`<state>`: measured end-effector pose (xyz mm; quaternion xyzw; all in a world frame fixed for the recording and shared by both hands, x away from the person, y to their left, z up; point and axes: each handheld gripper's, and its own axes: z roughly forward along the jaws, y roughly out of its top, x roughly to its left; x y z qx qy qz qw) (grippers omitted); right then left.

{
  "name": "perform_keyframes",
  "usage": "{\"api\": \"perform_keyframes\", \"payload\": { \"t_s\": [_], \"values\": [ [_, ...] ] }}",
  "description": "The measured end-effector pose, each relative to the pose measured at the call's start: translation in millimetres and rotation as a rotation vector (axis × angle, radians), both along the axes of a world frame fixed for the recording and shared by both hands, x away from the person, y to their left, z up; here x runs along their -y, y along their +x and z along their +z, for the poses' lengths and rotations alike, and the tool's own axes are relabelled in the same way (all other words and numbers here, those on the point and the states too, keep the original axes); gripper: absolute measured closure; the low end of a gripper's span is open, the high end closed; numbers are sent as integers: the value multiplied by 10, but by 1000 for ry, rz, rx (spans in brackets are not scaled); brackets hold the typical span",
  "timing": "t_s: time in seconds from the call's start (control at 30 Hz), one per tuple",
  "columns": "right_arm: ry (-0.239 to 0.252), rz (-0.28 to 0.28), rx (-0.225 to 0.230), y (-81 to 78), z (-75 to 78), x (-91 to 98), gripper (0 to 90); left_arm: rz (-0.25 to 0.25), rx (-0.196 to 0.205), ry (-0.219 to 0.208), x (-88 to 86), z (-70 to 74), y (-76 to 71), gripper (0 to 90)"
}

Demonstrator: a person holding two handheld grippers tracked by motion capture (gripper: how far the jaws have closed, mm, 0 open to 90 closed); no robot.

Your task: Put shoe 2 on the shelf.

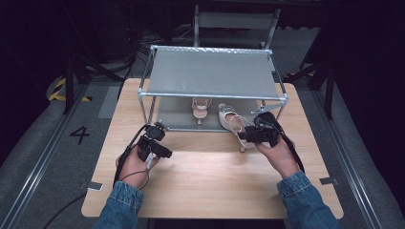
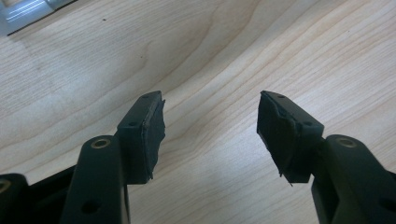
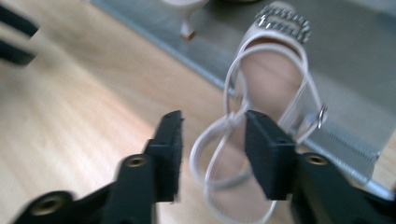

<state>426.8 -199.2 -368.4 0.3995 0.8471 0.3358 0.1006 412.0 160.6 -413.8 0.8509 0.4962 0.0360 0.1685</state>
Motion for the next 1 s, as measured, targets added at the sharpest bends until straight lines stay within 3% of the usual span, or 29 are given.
{"api": "perform_keyframes", "payload": {
  "t_s": [0.1,0.2,0.33,0.47,0.6,0.63,0.8,0.9,1.0],
  "values": [
    [-48,4,30,-134,-21,22,524,-4,0,-4,25,11,16,421],
    [-90,-27,59,-257,-53,55,601,-8,-2,-8,39,20,22,421],
    [-137,-46,101,-344,-87,150,622,-8,4,-4,39,34,26,421],
    [-130,-75,52,-347,-196,303,707,-3,11,-13,24,47,18,421],
    [-141,-88,10,-334,-310,368,697,1,8,-17,17,39,9,421],
    [-148,-91,-18,-329,-406,382,668,-1,5,-14,14,28,16,421],
    [-142,-88,-54,-296,-598,359,644,-5,-3,-5,15,19,18,421],
    [-132,-67,-51,-286,-649,324,651,-8,3,-5,17,20,14,421],
    [-140,-44,-20,-280,-722,239,665,-5,-5,-2,23,5,13,421]
  ]
}}
